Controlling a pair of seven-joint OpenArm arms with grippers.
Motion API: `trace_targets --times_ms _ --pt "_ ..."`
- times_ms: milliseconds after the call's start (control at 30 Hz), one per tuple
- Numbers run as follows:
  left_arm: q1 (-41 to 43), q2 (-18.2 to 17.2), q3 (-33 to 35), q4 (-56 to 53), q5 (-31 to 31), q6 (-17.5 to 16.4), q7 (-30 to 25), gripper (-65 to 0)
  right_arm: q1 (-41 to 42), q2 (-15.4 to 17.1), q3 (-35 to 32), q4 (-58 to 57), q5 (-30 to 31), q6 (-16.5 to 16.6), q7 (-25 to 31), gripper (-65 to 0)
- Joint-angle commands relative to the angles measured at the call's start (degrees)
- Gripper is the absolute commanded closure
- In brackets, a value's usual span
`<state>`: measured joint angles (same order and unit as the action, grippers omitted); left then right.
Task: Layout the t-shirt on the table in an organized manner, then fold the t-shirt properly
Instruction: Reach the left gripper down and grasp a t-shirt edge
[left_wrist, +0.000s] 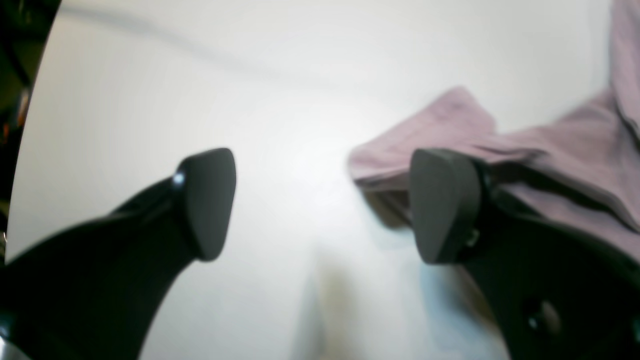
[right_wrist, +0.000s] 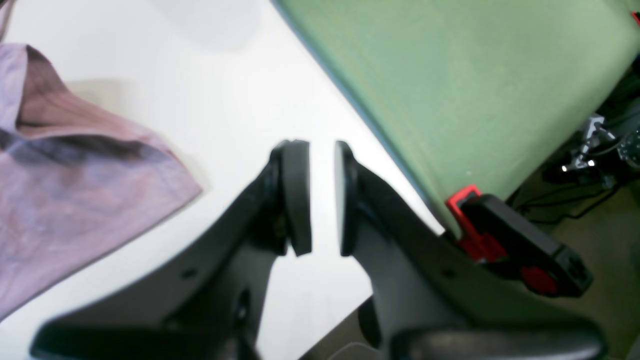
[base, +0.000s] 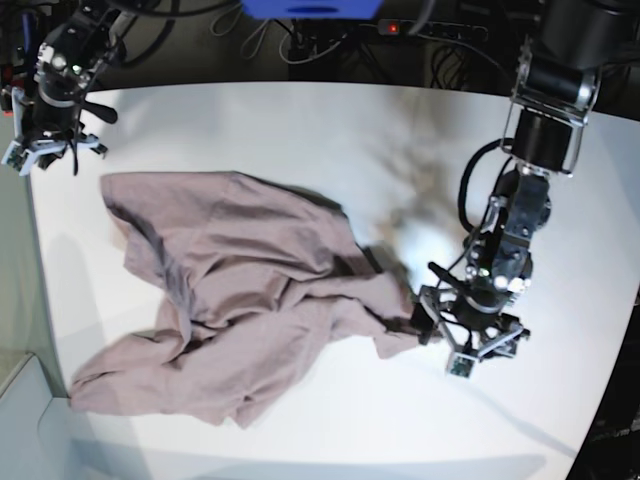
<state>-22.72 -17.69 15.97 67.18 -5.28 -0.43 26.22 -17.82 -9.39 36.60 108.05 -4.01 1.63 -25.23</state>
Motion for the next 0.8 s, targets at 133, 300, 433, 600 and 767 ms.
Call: trace_targets --times_ms 133,300,433,600,767 --pt "-2.6 -2.7 3.0 2.6 1.7 -8.9 -1.5 -52.4 0.0 0.4 0.2 1.2 0.1 0.0 1.5 -10.0" --pt "-3.0 -3.2 2.7 1.5 6.7 -14.8 -1.5 -52.3 0.1 0.4 0.2 1.2 0.1 0.0 1.5 -10.0" --pt "-4.9 -1.4 3.2 0.4 11.9 -14.8 -1.6 -52.3 0.4 0.4 0.2 1.2 0.1 0.0 1.5 -10.0" --pt "-7.1 1.1 3.1 -5.5 16.3 -15.1 -1.6 -52.3 0.5 0.4 0.1 1.2 0.1 0.0 1.5 -10.0" --pt "-8.4 2.2 3.1 -8.7 16.9 -15.3 -1.7 -52.3 0.5 0.4 0.1 1.2 0.1 0.0 1.5 -10.0"
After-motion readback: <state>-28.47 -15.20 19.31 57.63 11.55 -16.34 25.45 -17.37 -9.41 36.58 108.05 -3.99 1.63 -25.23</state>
